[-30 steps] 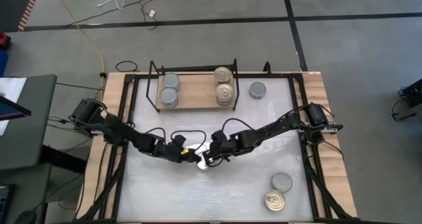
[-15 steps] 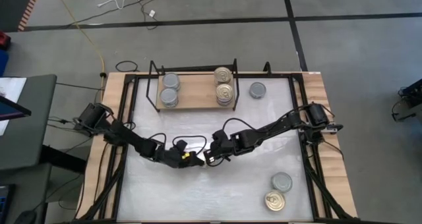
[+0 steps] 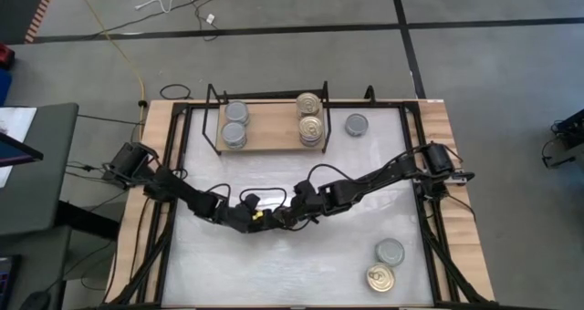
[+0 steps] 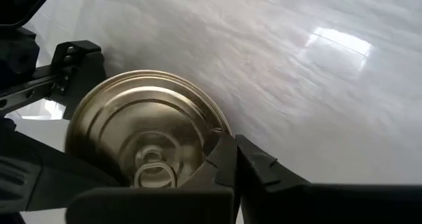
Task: Stack canned seafood by type on shelf
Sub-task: Put the blue tuna can on the shelf
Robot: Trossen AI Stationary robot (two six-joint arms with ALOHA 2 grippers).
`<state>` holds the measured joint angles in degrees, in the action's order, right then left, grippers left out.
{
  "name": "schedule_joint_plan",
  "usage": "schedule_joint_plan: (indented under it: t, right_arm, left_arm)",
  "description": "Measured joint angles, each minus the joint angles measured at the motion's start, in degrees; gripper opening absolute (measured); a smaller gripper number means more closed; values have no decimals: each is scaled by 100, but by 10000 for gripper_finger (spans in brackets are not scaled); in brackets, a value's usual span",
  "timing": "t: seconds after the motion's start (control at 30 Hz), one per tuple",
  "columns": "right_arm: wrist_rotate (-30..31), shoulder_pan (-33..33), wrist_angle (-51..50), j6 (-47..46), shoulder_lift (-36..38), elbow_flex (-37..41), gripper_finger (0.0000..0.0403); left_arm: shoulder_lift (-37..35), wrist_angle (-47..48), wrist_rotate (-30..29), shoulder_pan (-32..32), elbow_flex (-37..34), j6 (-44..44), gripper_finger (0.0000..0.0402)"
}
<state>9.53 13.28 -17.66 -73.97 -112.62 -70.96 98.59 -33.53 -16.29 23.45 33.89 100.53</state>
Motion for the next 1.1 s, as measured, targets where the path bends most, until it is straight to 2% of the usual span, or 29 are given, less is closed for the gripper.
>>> schedule_joint_plan:
  t: [0.5, 0.8, 1.1]
  right_arm:
    - [-21, 0, 329, 76, -28, 11, 26]
    - [75, 28, 505, 165, -28, 9, 26]
    - [270, 28, 844, 357, -28, 11, 23]
  left_arm:
    - [4, -305, -48, -264, 0, -38, 350]
    - [-9, -28, -59, -267, 2, 8, 349]
    - [-7, -81, -68, -274, 0, 62, 327]
